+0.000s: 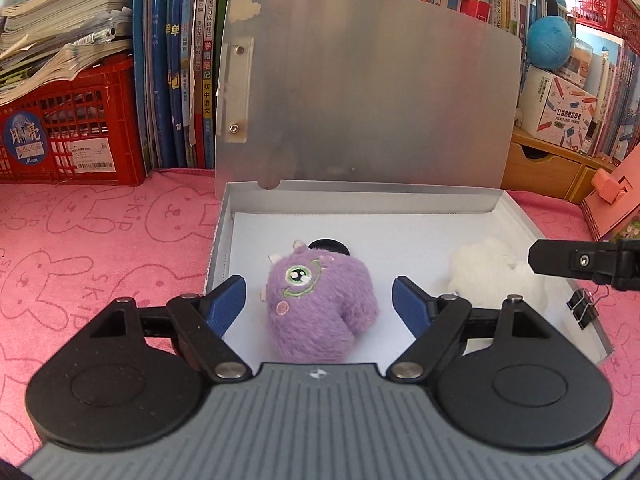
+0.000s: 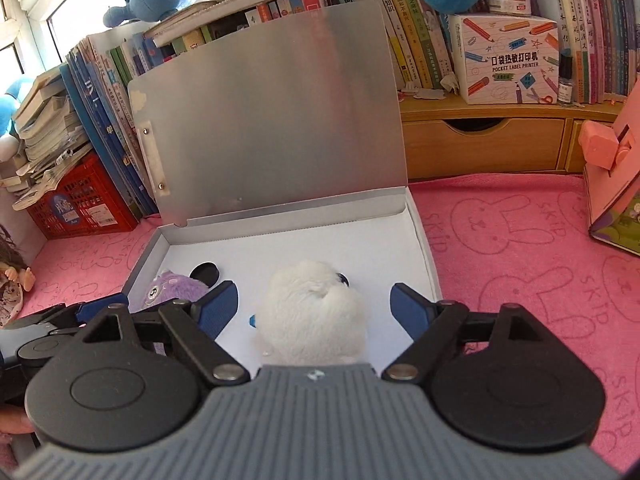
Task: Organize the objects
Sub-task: 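Lower both plushes into the box and open both tools, then move both open tools back to the pile of cloth items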
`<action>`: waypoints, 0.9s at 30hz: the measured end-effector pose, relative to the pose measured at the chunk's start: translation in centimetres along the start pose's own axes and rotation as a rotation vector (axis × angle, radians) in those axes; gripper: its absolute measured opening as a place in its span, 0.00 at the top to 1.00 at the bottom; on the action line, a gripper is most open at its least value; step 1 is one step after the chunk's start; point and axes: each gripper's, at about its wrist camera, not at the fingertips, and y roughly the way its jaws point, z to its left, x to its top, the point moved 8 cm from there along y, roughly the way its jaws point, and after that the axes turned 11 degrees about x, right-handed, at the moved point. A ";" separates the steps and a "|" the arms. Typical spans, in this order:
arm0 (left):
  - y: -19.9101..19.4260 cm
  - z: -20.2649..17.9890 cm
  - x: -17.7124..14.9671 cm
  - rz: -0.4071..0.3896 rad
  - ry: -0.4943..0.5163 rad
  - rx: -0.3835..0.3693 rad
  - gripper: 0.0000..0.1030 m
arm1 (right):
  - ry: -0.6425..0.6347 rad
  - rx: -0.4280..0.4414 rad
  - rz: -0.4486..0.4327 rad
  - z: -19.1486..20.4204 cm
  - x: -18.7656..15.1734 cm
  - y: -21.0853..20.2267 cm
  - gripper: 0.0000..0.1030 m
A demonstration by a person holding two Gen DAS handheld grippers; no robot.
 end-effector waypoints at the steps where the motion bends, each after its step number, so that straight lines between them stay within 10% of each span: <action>1: -1.0 0.0 -0.1 -0.014 0.006 -0.001 0.16 | 0.001 0.001 -0.010 0.0 -0.1 -1.0 0.12; 27: -24.3 2.8 -14.2 -0.193 0.000 -0.099 0.07 | -0.255 0.026 -0.165 7.4 -15.0 -18.6 0.04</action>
